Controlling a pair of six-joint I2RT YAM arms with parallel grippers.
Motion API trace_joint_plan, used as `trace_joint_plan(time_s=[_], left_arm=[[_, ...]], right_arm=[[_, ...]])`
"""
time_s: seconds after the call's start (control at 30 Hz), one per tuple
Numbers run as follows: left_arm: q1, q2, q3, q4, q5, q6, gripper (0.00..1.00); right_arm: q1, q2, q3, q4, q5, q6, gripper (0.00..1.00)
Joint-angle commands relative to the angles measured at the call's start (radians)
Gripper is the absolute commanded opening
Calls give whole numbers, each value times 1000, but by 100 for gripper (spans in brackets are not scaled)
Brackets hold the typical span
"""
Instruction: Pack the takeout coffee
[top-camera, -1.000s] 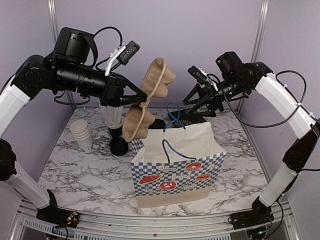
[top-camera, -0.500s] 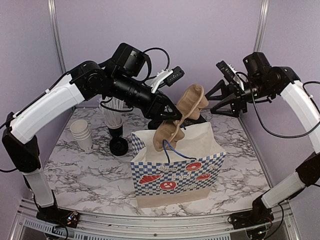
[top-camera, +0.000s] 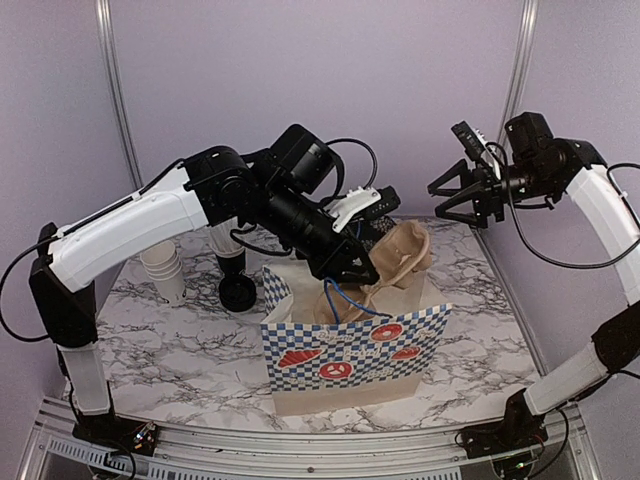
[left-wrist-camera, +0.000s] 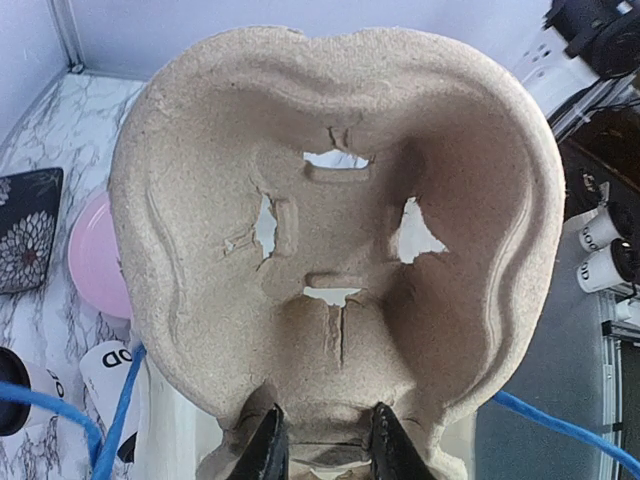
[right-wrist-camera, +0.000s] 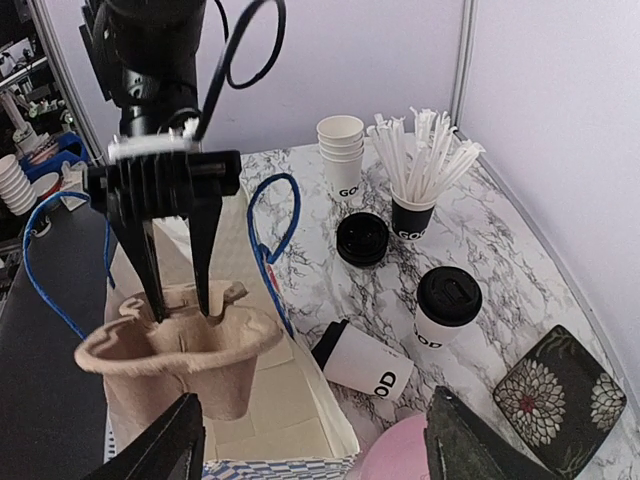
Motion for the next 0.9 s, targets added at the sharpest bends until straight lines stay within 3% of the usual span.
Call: trace_joint_plan(time_s=[0.0,0.4,0.87], left_arm=[[-31,81,22,-130,-136,56,26],[-69,189,35,-279,-301,46,27],[-93,212,85,-289,-314,45,47]], right_arm=[[-53,2,-24,12,-55,-18,73],[-70,-4,-92,13,-51,-53,73],[-70,-10,-124,14,-54,-56,73]])
